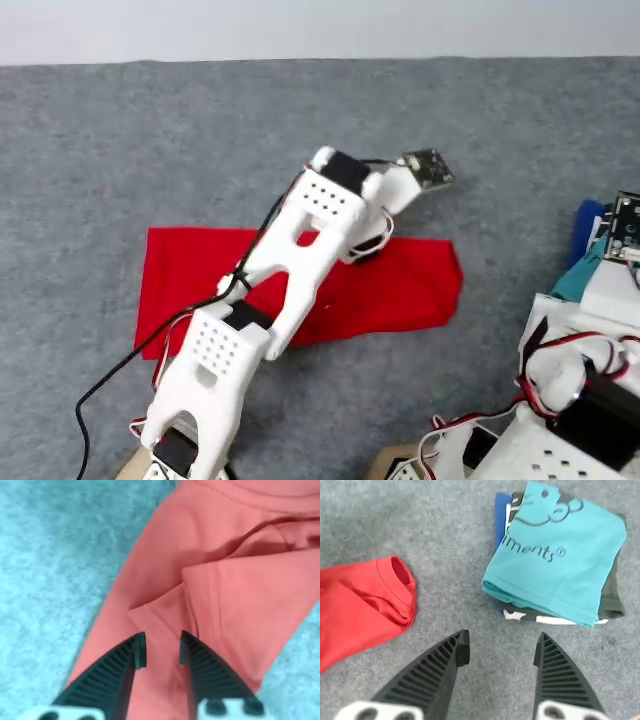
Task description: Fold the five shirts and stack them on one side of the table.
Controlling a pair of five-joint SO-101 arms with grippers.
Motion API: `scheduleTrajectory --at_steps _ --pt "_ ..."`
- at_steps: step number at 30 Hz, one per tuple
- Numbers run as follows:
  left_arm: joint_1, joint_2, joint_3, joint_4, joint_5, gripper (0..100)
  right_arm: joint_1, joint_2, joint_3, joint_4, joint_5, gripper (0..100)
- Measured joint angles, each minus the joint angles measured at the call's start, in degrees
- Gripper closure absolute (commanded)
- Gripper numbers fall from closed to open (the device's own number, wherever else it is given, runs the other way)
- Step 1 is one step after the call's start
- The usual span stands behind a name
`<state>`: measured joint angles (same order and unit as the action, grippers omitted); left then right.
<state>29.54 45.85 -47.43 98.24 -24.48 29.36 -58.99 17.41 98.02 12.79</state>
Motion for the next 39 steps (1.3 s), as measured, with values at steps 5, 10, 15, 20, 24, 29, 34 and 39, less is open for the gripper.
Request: scheduleTrajectory --at_steps 5,10,15,20,24,29,34,39 --pt "0.0 0.0 -2.6 0.5 0.0 87 0.0 -0.5 0.0 -0.6 0.0 78.6" --pt "0.3 -0.2 -2.7 0.5 1.4 89 0.0 -0.5 0.0 -0.6 0.0 78.6" --pt "4.3 -8.9 2.0 0.5 2.1 94 0.0 -0.7 0.0 -0.6 2.5 78.6" --pt "8.4 -17.1 15.6 0.5 2.1 98 0.0 -0.7 0.0 -0.6 3.0 78.6" --pt "5.2 -17.6 24.5 0.0 2.1 99 0.0 -0.7 0.0 -0.6 3.1 78.6" --pt "-1.2 -17.6 33.2 -5.9 2.5 99 0.0 -0.7 0.0 -0.6 3.1 78.6" --pt "-1.4 -17.6 44.2 -11.9 2.1 99 0.0 -0.7 0.0 -0.6 3.1 78.6" --pt "-2.2 -18.7 46.9 -13.9 2.1 99 0.0 -0.7 0.0 -0.6 3.1 78.6"
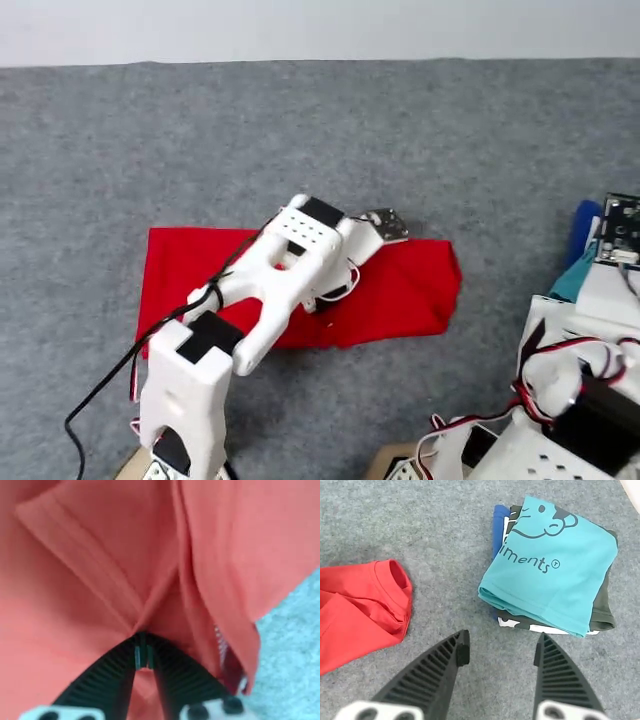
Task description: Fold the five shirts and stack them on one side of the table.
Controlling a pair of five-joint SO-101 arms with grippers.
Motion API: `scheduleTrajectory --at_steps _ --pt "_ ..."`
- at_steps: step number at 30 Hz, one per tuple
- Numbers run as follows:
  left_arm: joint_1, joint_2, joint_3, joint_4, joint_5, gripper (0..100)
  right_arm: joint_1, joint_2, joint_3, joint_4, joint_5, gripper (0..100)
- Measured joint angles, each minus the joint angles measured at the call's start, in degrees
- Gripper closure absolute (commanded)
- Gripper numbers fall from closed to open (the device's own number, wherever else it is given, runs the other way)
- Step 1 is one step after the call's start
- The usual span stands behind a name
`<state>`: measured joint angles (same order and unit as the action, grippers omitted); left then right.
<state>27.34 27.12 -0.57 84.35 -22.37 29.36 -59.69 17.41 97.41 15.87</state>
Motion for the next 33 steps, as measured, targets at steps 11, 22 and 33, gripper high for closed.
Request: scheduleTrajectory --at_steps 11,22,33 --pt "-0.4 -7.6 -12.6 13.4 0.4 99 0.0 0.0 0.0 0.0 0.0 78.6" --pt "4.8 -8.4 -6.0 13.2 3.3 99 0.0 0.0 0.0 0.0 0.0 78.6" --pt "5.1 -8.4 12.7 -2.8 3.2 99 0.0 0.0 0.0 0.0 0.0 78.6"
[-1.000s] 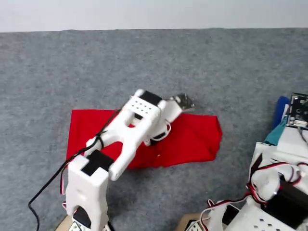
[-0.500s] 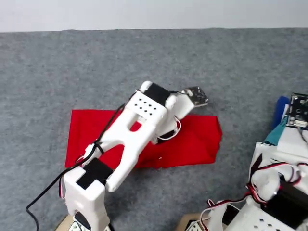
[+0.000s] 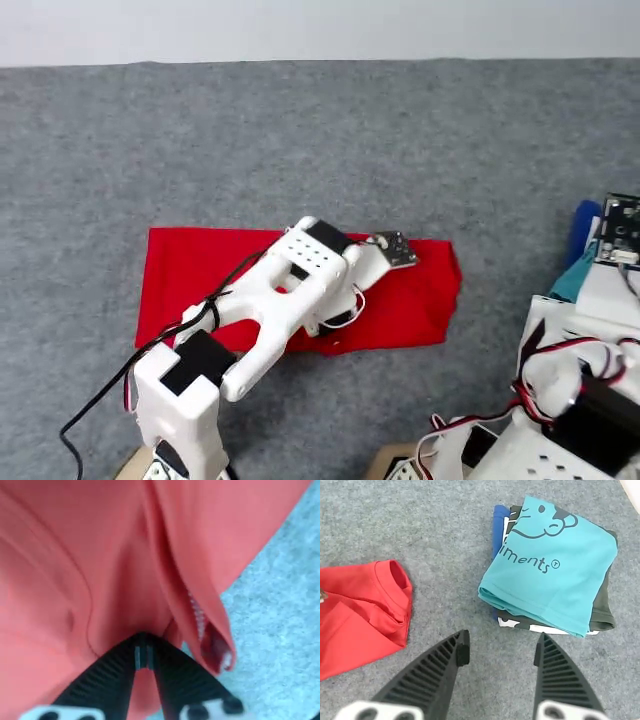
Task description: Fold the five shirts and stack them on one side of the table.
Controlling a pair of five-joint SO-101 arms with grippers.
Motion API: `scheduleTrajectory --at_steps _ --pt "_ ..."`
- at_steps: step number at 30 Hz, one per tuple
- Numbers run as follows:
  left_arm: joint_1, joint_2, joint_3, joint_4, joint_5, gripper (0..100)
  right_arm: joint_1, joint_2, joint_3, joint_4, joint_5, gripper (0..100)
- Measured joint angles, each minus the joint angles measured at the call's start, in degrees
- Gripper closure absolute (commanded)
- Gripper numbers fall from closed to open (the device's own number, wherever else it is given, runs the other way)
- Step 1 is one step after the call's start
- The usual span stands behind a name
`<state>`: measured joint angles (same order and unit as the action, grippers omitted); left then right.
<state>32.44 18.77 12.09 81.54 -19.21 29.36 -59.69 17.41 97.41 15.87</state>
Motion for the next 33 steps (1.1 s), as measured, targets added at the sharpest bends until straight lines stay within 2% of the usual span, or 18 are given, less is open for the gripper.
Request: scheduleTrajectory --at_steps 5,13,18,28,33 --pt "0.3 -0.4 0.0 0.8 0.3 99 0.0 0.0 0.0 0.0 0.0 78.6" --pt "0.2 -1.0 -10.8 12.6 0.4 99 0.0 0.0 0.0 0.0 0.0 78.6" --pt "0.4 -4.4 -17.8 16.5 0.6 99 0.0 0.0 0.0 0.0 0.0 78.6" --pt "8.1 -4.7 -18.2 17.1 4.1 99 0.0 0.0 0.0 0.0 0.0 78.6" --pt "8.8 -3.4 -15.7 15.0 4.7 99 0.0 0.0 0.0 0.0 0.0 78.6"
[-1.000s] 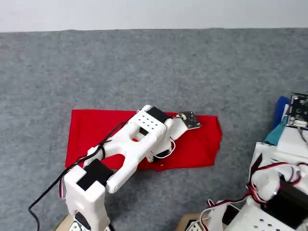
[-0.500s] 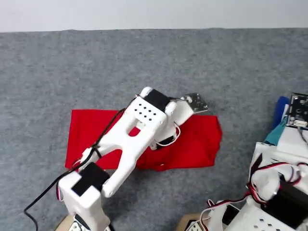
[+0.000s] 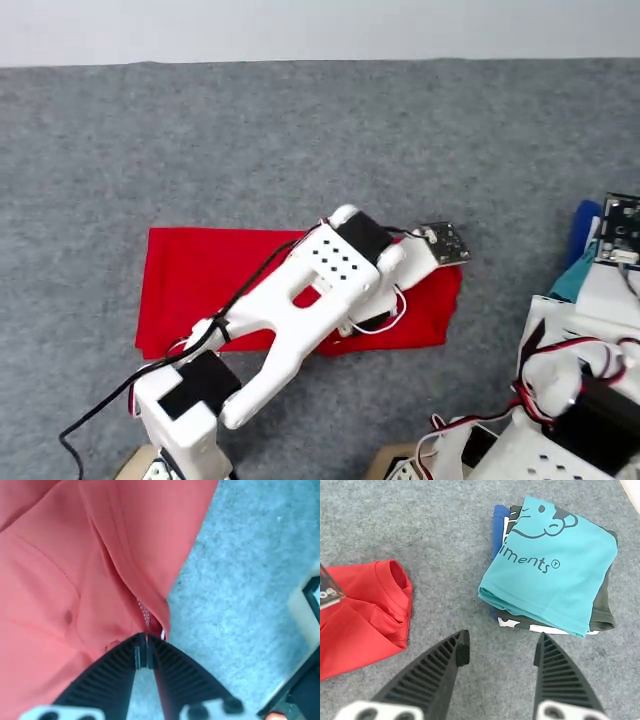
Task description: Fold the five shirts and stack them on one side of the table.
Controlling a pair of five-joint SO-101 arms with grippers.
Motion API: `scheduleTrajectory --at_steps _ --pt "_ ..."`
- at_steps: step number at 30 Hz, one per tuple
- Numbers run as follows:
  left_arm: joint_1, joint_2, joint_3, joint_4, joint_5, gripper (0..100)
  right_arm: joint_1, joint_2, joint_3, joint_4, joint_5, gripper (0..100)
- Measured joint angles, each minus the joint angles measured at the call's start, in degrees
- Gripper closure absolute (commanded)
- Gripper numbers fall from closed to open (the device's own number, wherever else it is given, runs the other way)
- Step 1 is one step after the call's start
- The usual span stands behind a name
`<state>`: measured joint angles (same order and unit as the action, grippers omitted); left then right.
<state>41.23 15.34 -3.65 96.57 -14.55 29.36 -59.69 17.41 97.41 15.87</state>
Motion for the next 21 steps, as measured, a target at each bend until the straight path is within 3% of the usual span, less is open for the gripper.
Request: scheduleTrajectory --at_steps 3,11,21 --pt "-1.0 3.6 1.1 -2.3 -0.1 99 0.0 0.0 0.0 0.0 0.0 78.6" --pt "-11.2 12.8 1.1 -7.6 -4.5 99 0.0 -0.1 1.9 0.0 0.0 78.6" --pt "-12.9 15.5 1.0 -7.6 -5.2 99 0.0 -0.5 3.7 -0.2 0.0 78.6"
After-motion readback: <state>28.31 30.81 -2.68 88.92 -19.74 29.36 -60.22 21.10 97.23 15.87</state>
